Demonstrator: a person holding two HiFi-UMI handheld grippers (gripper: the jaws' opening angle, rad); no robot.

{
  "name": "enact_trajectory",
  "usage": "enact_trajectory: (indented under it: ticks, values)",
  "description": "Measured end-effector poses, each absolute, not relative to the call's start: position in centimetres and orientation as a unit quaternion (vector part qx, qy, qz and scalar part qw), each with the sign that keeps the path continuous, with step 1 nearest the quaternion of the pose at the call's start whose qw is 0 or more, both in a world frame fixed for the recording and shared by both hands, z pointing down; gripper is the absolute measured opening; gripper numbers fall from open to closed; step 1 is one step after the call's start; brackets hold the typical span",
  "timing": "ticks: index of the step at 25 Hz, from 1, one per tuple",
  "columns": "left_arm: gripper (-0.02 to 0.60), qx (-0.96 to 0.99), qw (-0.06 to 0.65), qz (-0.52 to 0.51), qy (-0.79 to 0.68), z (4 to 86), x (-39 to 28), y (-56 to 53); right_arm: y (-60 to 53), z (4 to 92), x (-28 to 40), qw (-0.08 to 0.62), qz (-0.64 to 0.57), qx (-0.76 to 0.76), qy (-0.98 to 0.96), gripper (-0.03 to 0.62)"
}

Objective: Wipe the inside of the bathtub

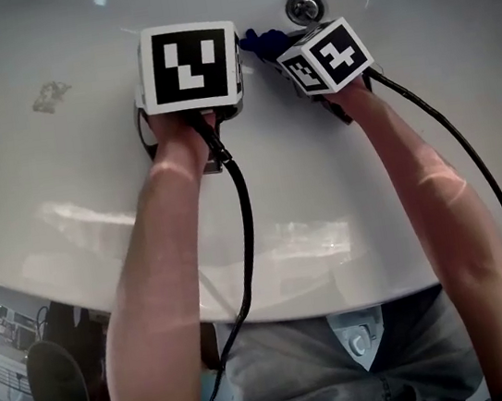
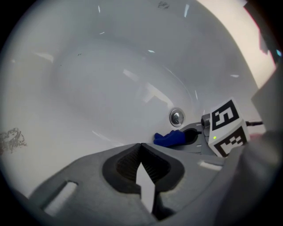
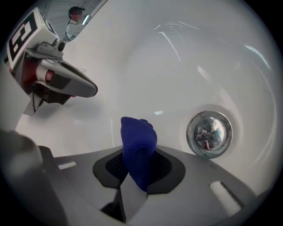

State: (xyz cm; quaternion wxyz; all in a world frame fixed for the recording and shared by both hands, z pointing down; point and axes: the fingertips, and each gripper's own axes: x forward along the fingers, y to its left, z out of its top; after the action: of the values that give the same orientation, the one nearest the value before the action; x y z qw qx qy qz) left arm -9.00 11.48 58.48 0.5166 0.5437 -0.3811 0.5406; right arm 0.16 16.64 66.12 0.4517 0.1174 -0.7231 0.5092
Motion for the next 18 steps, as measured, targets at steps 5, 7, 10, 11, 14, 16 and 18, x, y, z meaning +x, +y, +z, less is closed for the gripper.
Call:
enact_trajectory:
  ticks: [5,7,10,11,14,16,18]
  values:
    - [0.002,0.552,0.502,0.541,-0.388,57.7,-9.4,11.2,18.6,65.6,-1.1,0.452,0.510,0.089,-0.726,0.091]
    - [0.002,0.551,0.506,0.539,-0.386,57.4,-9.6,11.7,20.0,65.3,-1.8,0.457,0.504,0.070,-0.730,0.091]
    - [0.002,0.548,0.510,0.538,-0.387,56.7,-9.9,12.2,21.0,64.5,-2.3,0.464,0.496,0.046,-0.732,0.091]
    - [0.002,0.547,0.504,0.541,-0.391,56.5,-10.3,12.2,21.5,64.1,-2.6,0.465,0.497,0.037,-0.732,0.091]
    - [0.002,0.548,0.507,0.538,-0.391,55.7,-10.5,12.8,22.6,63.0,-3.6,0.465,0.495,0.021,-0.734,0.091]
    - [0.002,0.549,0.508,0.535,-0.394,55.1,-10.6,12.9,22.7,62.4,-4.1,0.460,0.498,0.025,-0.735,0.086]
    - [0.002,0.551,0.504,0.533,-0.397,54.3,-10.5,13.0,23.0,61.5,-4.3,0.454,0.505,0.028,-0.734,0.086]
